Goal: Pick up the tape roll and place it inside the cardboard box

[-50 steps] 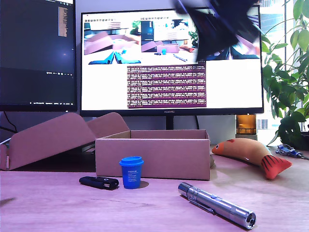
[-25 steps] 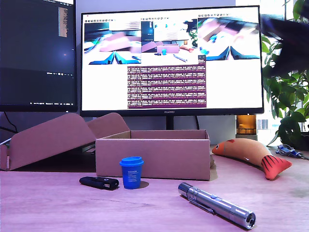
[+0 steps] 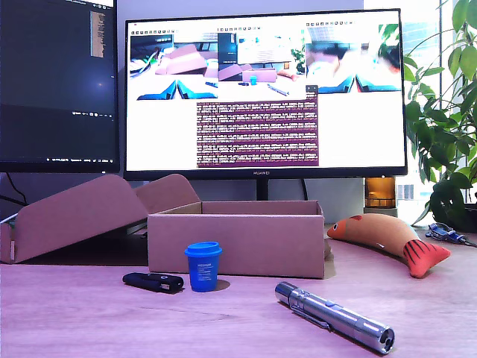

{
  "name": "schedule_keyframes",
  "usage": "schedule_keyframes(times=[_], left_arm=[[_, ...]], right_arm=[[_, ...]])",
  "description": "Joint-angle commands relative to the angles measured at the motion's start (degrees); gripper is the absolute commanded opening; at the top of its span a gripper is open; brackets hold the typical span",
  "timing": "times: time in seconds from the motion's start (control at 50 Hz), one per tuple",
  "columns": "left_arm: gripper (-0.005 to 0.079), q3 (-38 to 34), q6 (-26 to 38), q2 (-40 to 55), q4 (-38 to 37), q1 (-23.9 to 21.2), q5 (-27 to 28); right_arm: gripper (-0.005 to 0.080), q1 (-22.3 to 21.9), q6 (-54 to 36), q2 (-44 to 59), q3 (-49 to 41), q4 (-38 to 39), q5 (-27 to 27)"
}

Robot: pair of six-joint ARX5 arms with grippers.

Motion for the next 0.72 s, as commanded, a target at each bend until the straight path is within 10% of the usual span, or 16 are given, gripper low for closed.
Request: schedule_keyframes(times=[0.0, 0.7], left_arm=[[-0.0019, -1.33, 0.0, -0.55, 0.46, 0.15, 0.02], [-0.0019, -1.33, 0.0, -0.55, 0.46, 0.15, 0.02]], right_arm=[[-0.001, 0.04, -0.04, -1.31, -4.68, 2.14, 1.11], [-0.001, 0.07, -3.04, -19.34, -14.34, 5.86, 1.49]])
